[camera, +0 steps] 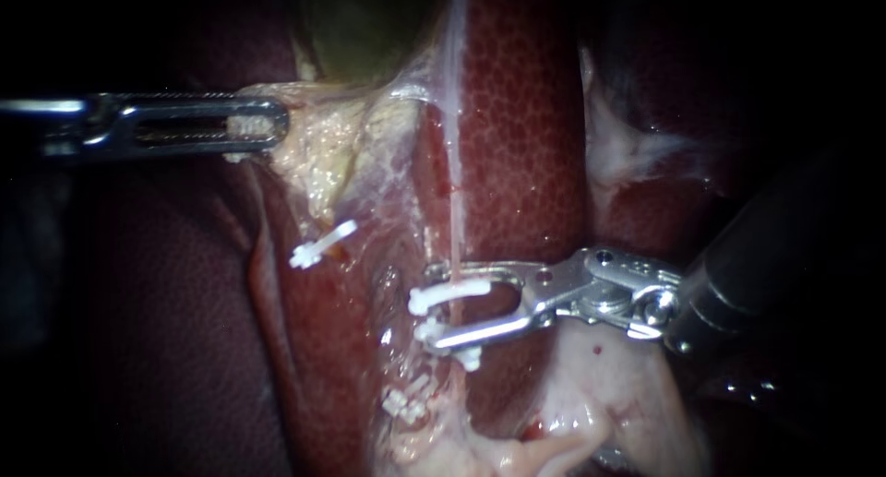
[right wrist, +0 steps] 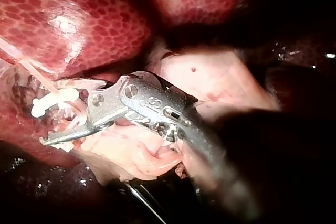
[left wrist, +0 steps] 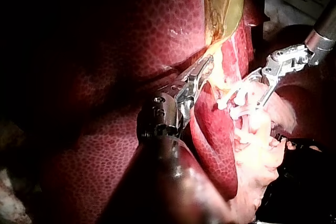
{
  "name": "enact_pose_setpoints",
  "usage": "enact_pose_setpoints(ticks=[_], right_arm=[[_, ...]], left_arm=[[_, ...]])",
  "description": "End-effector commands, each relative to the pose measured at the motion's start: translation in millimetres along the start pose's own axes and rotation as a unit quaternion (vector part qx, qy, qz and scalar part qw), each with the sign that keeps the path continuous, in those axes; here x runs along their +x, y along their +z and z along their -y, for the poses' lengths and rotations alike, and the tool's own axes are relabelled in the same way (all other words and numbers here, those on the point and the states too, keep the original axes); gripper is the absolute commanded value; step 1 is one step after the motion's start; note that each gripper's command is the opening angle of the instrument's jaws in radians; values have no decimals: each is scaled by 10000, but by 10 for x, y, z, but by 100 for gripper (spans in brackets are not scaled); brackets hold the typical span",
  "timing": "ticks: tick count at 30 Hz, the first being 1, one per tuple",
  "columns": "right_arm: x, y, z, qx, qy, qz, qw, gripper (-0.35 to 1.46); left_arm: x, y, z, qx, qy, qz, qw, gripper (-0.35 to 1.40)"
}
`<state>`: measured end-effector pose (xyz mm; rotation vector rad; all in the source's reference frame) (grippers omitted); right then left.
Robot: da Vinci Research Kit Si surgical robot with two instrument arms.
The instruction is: Going back third clip right tube
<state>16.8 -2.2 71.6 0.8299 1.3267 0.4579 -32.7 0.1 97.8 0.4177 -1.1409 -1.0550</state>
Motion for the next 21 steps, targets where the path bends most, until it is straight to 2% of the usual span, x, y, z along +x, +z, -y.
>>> enact_pose_setpoints(ticks=[1,4,7,10,14,17,21], right_arm=[[0,-1,-2,-7,0,0,10000,60],[1,-2,-4,-58,-26,-11,10000,60],[5,-6,-11,-405,-65,-91,9991,60],[12,-22,-21,-623,-197,-125,9978,60],[21,-48,-28,-724,-280,-133,9969,60],[25,-63,-24,-711,-403,-113,9966,60],[31,-80,-9,-574,-591,-66,9966,60]], left_arm=[[0,-1,0,2,0,0,10000,-35],[0,-1,0,2,0,-1,10000,-35],[0,-1,0,2,0,-1,10000,-35],[0,-1,0,2,0,0,10000,-35],[0,-1,0,3,0,-1,10000,-35],[0,-1,0,2,0,-1,10000,-35],[0,-2,0,3,1,-1,10000,-35]])
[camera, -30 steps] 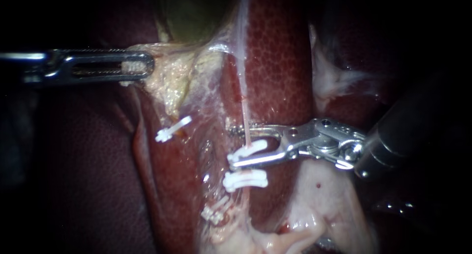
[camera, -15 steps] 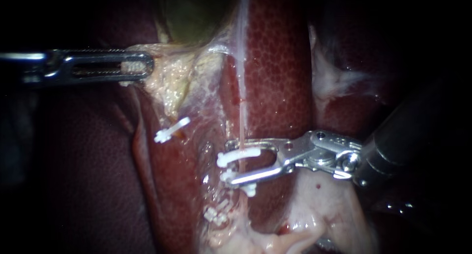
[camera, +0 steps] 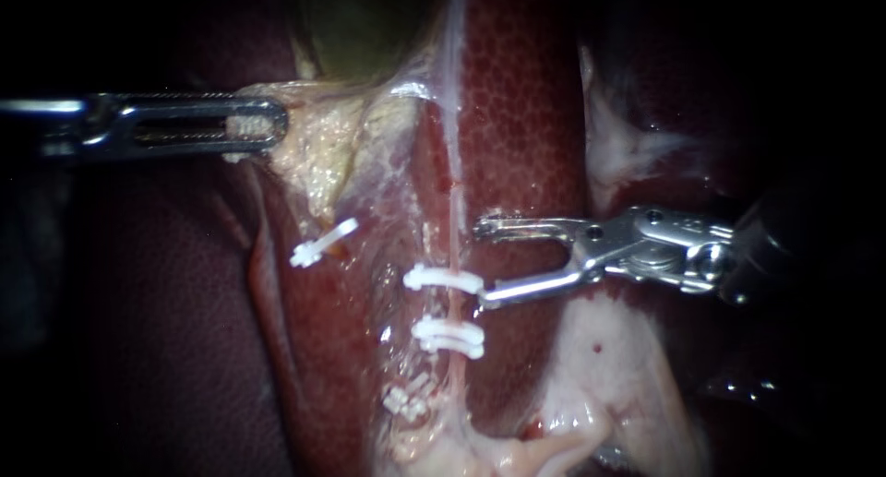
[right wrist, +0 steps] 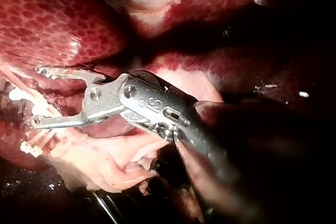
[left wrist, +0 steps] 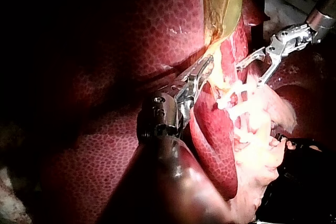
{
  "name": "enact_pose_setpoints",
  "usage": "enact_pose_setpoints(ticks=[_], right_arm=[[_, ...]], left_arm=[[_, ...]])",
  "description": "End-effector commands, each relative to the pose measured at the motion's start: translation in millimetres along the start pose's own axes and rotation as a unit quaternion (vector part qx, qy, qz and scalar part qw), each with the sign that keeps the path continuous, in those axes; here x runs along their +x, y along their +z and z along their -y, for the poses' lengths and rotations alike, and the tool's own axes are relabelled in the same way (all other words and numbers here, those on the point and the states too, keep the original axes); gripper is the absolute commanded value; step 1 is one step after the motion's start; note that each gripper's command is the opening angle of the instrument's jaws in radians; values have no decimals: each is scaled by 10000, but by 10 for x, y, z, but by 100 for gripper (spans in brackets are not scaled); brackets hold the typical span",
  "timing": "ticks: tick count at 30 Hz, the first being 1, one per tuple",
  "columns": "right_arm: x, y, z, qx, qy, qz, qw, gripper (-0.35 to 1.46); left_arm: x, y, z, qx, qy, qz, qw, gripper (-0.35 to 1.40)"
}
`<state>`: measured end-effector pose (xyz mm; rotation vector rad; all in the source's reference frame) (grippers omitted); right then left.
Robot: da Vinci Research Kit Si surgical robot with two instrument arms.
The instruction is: Going back third clip right tube
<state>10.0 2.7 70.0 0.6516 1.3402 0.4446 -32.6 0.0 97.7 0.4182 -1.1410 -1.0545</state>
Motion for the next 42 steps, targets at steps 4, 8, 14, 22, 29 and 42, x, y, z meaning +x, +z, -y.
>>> enact_pose_setpoints(ticks=[4,8,14,22,29,42], right_arm=[[13,-15,17,84,-162,90,9998,60],[36,-30,31,126,-329,160,9992,60],[64,-53,47,118,-455,224,9986,60],[66,-57,49,124,-479,236,9985,60],[66,-55,49,122,-480,232,9985,60],[68,-50,50,113,-480,215,9985,60]], left_arm=[[0,0,0,0,0,0,10000,-35],[0,0,0,-1,1,1,10000,-35],[2,1,0,-6,4,4,10000,-33],[11,12,-2,-29,29,38,10000,-33],[37,40,-11,-40,116,-106,9999,-33],[72,81,-8,2,136,-346,9993,-33]])
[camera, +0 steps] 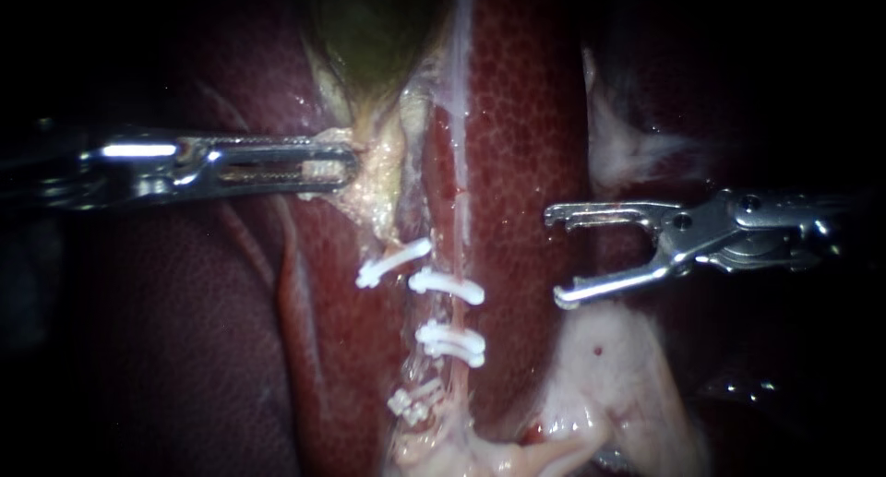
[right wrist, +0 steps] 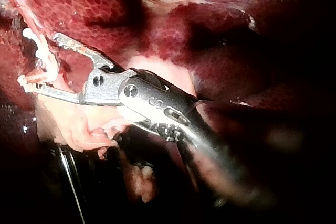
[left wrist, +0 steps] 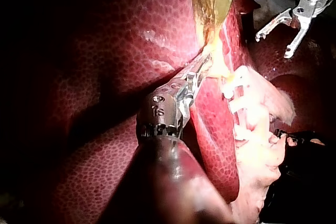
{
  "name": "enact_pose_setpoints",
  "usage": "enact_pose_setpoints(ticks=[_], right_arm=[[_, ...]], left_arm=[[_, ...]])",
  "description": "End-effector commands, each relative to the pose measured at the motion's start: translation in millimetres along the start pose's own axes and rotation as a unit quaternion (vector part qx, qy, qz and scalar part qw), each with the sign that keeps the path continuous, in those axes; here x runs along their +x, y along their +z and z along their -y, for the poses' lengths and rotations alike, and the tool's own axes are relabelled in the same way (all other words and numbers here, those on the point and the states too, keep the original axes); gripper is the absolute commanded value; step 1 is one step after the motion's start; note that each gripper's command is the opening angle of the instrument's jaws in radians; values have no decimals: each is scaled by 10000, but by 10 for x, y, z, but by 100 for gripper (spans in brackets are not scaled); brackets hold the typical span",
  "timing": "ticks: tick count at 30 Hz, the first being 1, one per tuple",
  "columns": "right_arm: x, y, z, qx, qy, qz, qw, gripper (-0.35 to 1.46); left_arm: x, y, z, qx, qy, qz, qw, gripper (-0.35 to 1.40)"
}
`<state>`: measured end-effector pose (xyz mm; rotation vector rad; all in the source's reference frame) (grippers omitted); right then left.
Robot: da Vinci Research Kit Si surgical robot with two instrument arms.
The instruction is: Going back third clip right tube
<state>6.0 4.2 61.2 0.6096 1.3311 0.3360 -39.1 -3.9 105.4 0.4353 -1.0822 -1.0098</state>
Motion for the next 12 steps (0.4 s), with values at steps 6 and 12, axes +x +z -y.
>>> enact_pose_setpoints(ticks=[6,12], right_arm=[[2,2,2,-8,1,-10,10000,60],[3,4,2,-12,3,-15,10000,60]], left_arm=[[2,6,2,4,12,-14,10000,-33],[0,4,1,15,7,-20,10000,-33]])
